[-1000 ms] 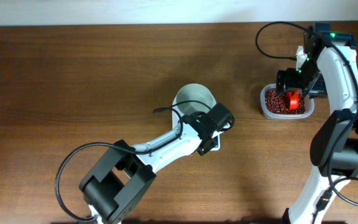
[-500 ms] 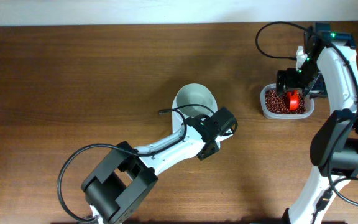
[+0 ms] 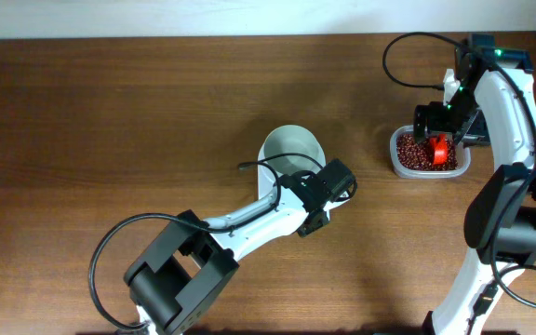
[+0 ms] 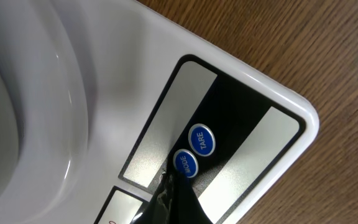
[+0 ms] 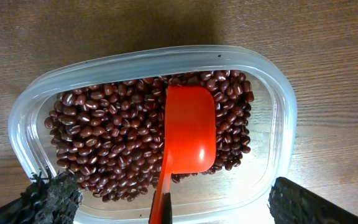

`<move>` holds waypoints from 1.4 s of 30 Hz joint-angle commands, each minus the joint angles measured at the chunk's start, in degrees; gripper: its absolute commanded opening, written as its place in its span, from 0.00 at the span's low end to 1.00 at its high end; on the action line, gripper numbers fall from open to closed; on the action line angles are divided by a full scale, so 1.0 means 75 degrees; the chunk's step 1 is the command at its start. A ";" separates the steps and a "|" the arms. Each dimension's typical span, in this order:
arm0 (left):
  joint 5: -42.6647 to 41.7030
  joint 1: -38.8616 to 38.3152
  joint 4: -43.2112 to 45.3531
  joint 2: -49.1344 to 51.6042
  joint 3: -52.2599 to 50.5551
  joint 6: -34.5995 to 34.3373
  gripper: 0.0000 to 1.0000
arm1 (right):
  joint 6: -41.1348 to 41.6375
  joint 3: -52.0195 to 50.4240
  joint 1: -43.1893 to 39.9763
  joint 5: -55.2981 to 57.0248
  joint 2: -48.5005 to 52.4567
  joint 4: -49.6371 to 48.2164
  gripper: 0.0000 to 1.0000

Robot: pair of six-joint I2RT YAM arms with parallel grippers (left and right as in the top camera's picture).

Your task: Scoop item into bowl and weigh 50g on scale

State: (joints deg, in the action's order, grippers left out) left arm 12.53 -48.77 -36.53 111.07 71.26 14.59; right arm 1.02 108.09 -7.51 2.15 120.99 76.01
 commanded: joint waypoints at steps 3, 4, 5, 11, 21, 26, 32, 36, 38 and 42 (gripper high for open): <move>0.0114 0.0125 0.0195 0.0813 -0.0283 0.0003 0.00 | -0.0017 -0.0058 0.0050 0.0067 -0.0064 0.0000 0.99; 0.0157 0.0143 0.0268 0.0813 -0.0283 0.0003 0.00 | -0.0020 -0.0058 0.0050 0.0067 -0.0064 0.0000 0.99; 0.0254 0.0172 0.0332 0.0810 -0.0280 -0.0061 0.00 | -0.0020 -0.0058 0.0050 0.0067 -0.0064 0.0000 0.99; 0.0300 0.0251 0.0370 0.0597 -0.0271 -0.0137 0.00 | -0.0020 -0.0058 0.0050 0.0067 -0.0064 0.0000 0.99; -0.2838 0.0184 -0.0930 -0.3316 -0.0064 -0.1049 0.00 | -0.0020 -0.0058 0.0050 0.0067 -0.0064 0.0000 0.99; -0.1326 0.1160 -0.0796 -0.5421 -0.0029 -0.1670 0.00 | -0.0020 -0.0058 0.0050 0.0067 -0.0064 0.0000 0.99; 0.0903 0.4162 0.1361 -0.5945 -0.0029 -0.1970 0.00 | -0.0020 -0.0058 0.0050 0.0067 -0.0064 0.0000 0.99; 0.0903 0.5540 0.2882 -0.5319 -0.0029 -0.2124 0.00 | -0.0020 -0.0058 0.0050 0.0067 -0.0064 0.0000 0.99; 0.0906 0.5968 0.3771 -0.4762 -0.0029 -0.2124 0.00 | -0.0020 -0.0058 0.0050 0.0067 -0.0064 0.0000 0.99; 0.0906 0.6309 0.4823 -0.3812 -0.0029 -0.2124 0.00 | -0.0020 -0.0058 0.0050 0.0067 -0.0064 0.0000 0.99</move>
State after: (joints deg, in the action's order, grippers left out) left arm 18.74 -2.72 -2.96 78.50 70.83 -0.75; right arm 1.02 107.74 -7.51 2.15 120.99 76.01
